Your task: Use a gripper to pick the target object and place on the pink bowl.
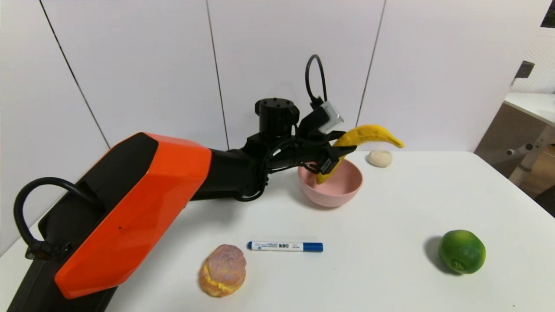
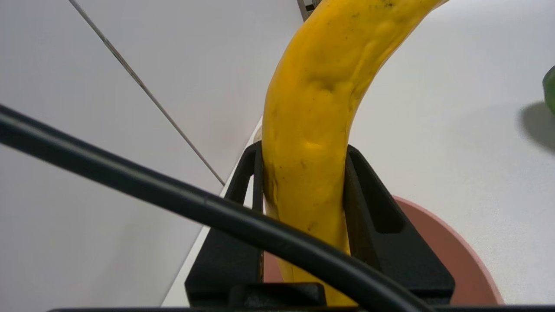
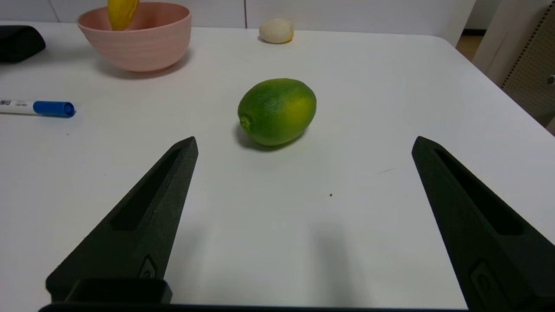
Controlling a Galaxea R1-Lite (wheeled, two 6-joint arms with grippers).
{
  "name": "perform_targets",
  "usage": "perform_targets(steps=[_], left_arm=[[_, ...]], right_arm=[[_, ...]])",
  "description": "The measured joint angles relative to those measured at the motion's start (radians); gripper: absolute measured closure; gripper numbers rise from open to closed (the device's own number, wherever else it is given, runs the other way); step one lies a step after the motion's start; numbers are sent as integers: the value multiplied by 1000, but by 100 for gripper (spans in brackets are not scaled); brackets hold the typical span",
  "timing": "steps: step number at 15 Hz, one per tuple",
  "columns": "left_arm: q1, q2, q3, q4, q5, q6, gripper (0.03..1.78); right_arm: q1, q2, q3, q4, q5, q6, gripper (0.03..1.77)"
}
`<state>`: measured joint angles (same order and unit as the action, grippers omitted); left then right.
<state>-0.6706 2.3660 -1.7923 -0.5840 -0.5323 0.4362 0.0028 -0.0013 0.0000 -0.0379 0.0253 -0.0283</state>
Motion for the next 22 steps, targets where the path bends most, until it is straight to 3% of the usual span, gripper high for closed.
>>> perform_targets(steps=[3, 9, 10, 15, 18, 22], left_arm=[[2, 29, -4, 0, 33, 0, 126], [2, 51, -17, 33, 35, 1, 126], [2, 51, -17, 39, 34, 1, 122], [2, 49, -15, 41, 31, 1, 69], [3, 24, -8, 54, 31, 11, 50], [9, -112, -4, 200, 34, 72, 34]], right_arm=[[0, 0, 0, 0, 0, 0, 9], [0, 0, 0, 0, 1, 0, 9], [0, 0, 0, 0, 0, 0, 9], [0, 0, 0, 0, 0, 0, 9], [0, 0, 0, 0, 0, 0, 9], [0, 0, 0, 0, 0, 0, 9]])
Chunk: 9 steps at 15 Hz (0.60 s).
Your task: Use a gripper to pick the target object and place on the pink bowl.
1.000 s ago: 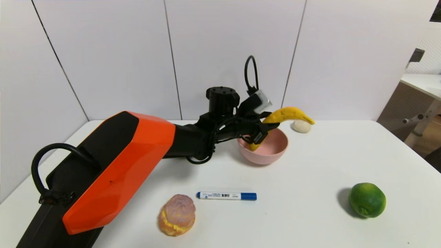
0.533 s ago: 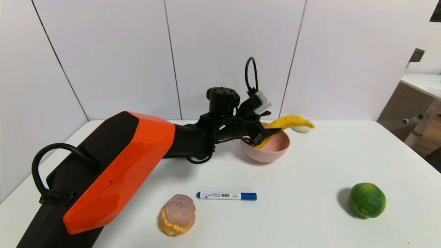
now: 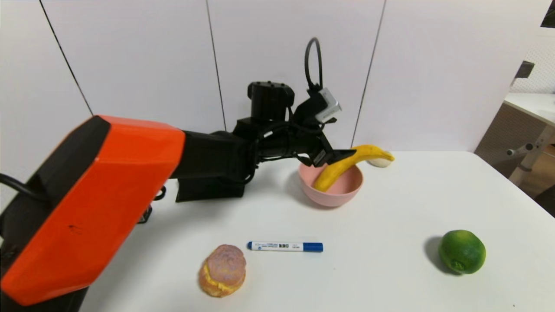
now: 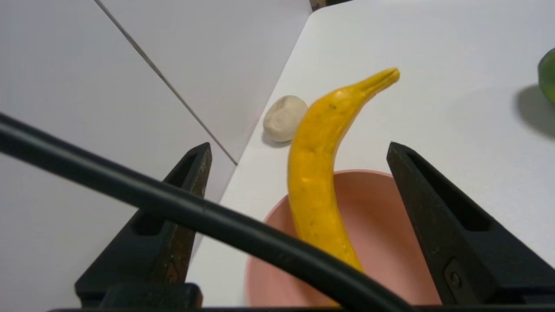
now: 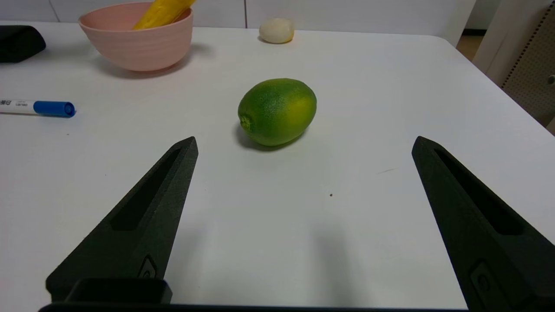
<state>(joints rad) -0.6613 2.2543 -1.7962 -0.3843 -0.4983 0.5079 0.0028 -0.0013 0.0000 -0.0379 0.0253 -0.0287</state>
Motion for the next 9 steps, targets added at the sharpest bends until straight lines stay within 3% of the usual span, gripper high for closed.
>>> perform_targets(steps=[4, 6, 9], left_arm=[[36, -251, 54, 250, 38, 68, 25], [62, -420, 168, 352, 85, 75, 22], [113, -700, 438, 424, 196, 40, 18]], right_arm=[[0, 0, 0, 0, 0, 0, 9], [0, 0, 0, 0, 0, 0, 9], [0, 0, 0, 0, 0, 0, 9]])
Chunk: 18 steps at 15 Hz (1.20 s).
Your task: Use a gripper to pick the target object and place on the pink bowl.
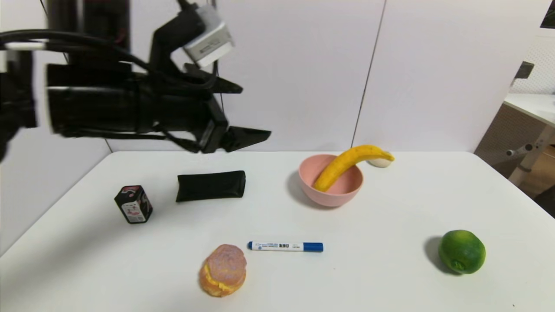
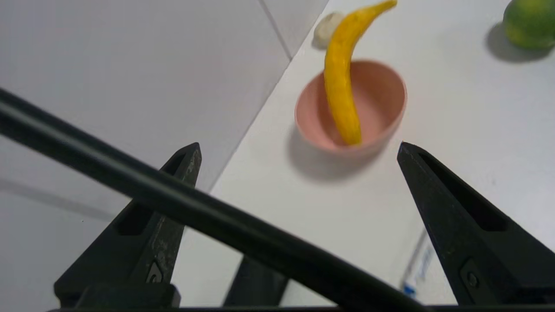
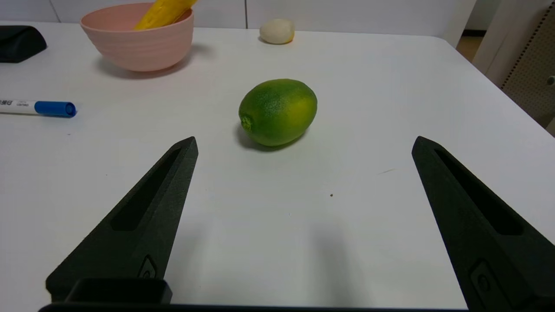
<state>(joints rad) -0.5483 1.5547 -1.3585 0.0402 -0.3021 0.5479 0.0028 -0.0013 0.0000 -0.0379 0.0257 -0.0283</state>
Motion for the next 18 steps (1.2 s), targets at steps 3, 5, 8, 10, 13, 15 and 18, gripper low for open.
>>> perform_targets(steps=[3, 5, 8, 10, 13, 15, 18], left_arm=[[84, -283, 312, 18, 69, -93, 16], [159, -464, 517, -1, 87, -181, 15], [257, -726, 771, -69, 97, -315, 14], [317, -890, 893, -96, 100, -392, 14], [412, -1103, 1037, -110, 105, -478, 12], [464, -1203, 1120, -118, 142, -523, 12], [515, -1322, 1219, -127, 201, -529, 12]], right_arm=[[0, 0, 0, 0, 0, 0, 9], [0, 0, 0, 0, 0, 0, 9], [0, 0, 0, 0, 0, 0, 9], [0, 0, 0, 0, 0, 0, 9], [0, 0, 0, 0, 0, 0, 9], [0, 0, 0, 0, 0, 0, 9], [0, 0, 0, 0, 0, 0, 9]])
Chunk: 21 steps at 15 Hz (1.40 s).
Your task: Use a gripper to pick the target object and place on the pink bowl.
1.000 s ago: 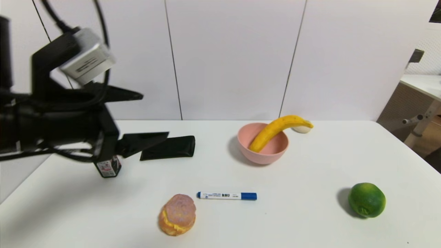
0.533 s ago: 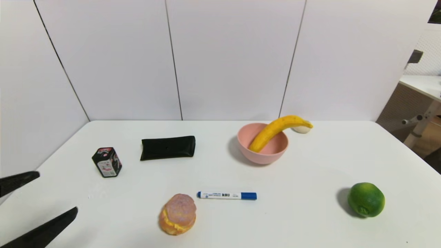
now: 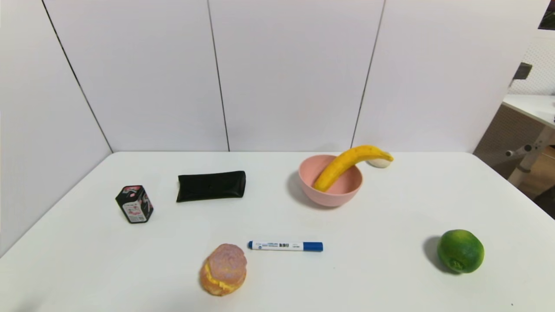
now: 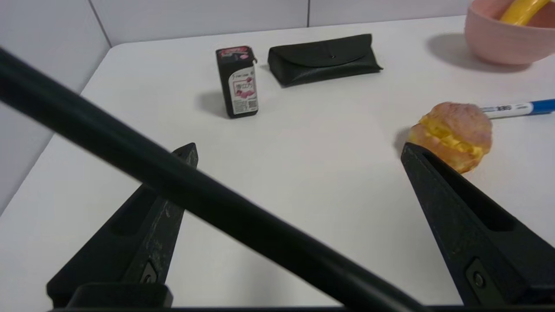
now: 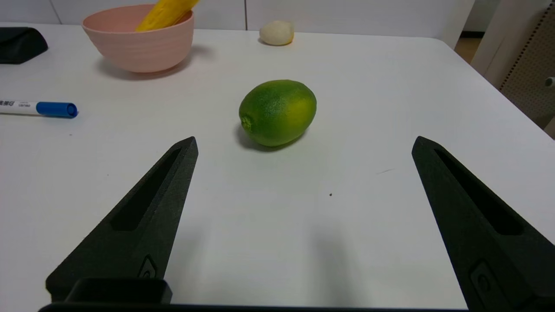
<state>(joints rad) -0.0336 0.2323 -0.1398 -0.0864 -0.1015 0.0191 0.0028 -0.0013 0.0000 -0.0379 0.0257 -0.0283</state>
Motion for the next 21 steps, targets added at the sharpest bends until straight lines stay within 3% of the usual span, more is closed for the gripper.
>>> perform_targets(steps=[3, 6, 13, 21], left_arm=[[18, -140, 96, 10, 37, 7, 12], [24, -209, 134, 86, 89, 13, 12], [24, -235, 140, 88, 95, -57, 12], [24, -235, 140, 88, 97, -61, 12]], right_arm=[[0, 0, 0, 0, 0, 0, 9], [0, 0, 0, 0, 0, 0, 9], [0, 0, 0, 0, 0, 0, 9], [0, 0, 0, 1, -3, -3, 9]])
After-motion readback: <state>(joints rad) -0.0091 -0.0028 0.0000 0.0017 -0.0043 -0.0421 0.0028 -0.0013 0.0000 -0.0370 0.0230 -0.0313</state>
